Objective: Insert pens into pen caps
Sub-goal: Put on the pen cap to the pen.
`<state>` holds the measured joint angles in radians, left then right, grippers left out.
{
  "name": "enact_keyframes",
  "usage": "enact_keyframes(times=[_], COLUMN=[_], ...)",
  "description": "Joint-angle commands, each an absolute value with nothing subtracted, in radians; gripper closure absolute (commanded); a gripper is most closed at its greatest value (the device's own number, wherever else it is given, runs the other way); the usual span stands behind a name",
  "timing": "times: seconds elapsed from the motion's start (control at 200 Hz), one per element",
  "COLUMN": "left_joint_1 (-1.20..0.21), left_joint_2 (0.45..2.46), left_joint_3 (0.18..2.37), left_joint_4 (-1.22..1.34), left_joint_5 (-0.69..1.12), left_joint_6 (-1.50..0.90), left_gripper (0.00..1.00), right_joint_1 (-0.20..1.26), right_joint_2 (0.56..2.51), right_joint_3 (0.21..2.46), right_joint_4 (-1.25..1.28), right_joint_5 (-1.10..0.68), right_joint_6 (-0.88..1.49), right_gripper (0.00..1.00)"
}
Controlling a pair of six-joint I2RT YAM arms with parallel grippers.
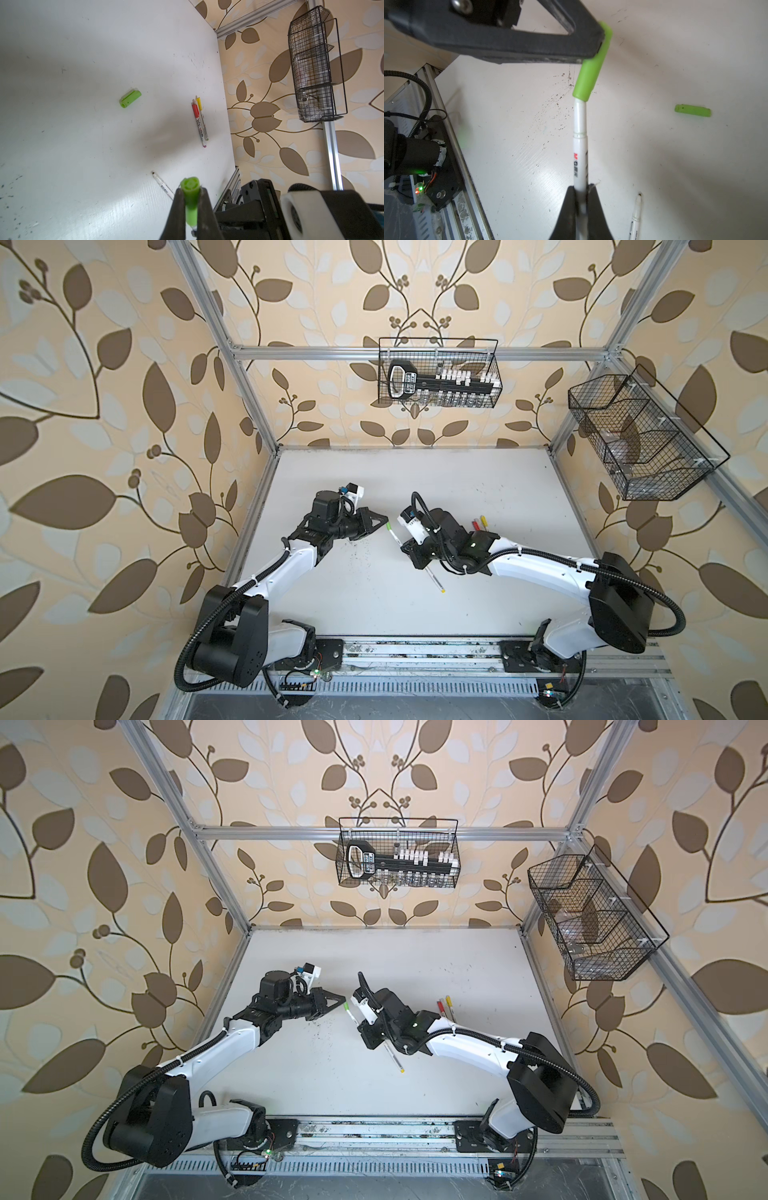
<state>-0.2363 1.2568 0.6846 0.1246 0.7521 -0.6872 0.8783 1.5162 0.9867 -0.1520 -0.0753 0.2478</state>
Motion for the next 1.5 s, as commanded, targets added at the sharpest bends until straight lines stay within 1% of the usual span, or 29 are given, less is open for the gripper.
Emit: enact_keyframes(times=[0.0, 0.305, 0.465, 0.59, 0.625, 0.685, 0.765, 0.805, 0.875, 1.045, 1.34, 1.495], left_joint_1=[-0.245, -0.251, -0.285, -0.287, -0.287, -0.287, -0.285, -0.284, -0.282, -0.269, -0.264, -0.263], left_joint_2=[1.220, 1.215, 1.230, 1.206, 1.194, 1.175, 1.162, 1.157, 1.144, 1.103, 1.107, 1.111], left_joint_3=[0.672, 0.667, 0.688, 0.693, 0.698, 0.704, 0.710, 0.713, 0.713, 0.722, 0.759, 0.776], left_joint_4=[0.144, 0.152, 0.115, 0.089, 0.075, 0.051, 0.035, 0.031, 0.042, 0.048, 0.058, 0.048], left_joint_5=[0.779, 0.781, 0.770, 0.758, 0.746, 0.721, 0.699, 0.694, 0.687, 0.674, 0.714, 0.718], left_joint_6=[-0.684, -0.681, -0.648, -0.637, -0.631, -0.620, -0.614, -0.614, -0.619, -0.614, -0.609, -0.601], left_gripper=[0.99, 0.99, 0.98, 0.97, 0.93, 0.80, 0.66, 0.61, 0.58, 0.57, 0.62, 0.68], right_joint_1=[0.858, 0.842, 0.843, 0.840, 0.840, 0.837, 0.840, 0.841, 0.845, 0.850, 0.863, 0.871], right_joint_2=[1.534, 1.558, 1.577, 1.581, 1.579, 1.571, 1.556, 1.547, 1.532, 1.486, 1.456, 1.451], right_joint_3=[1.029, 1.046, 1.070, 1.081, 1.081, 1.077, 1.063, 1.055, 1.043, 0.988, 0.955, 0.950], right_joint_4=[-0.107, -0.049, -0.041, -0.051, -0.054, -0.054, -0.043, -0.036, -0.029, 0.012, 0.035, 0.043], right_joint_5=[-0.049, -0.050, -0.071, -0.072, -0.073, -0.074, -0.080, -0.085, -0.092, -0.134, -0.178, -0.174], right_joint_6=[0.279, 0.331, 0.306, 0.281, 0.278, 0.272, 0.264, 0.262, 0.256, 0.247, 0.229, 0.224], right_gripper=[0.99, 1.00, 1.00, 1.00, 1.00, 1.00, 1.00, 1.00, 1.00, 1.00, 1.00, 1.00])
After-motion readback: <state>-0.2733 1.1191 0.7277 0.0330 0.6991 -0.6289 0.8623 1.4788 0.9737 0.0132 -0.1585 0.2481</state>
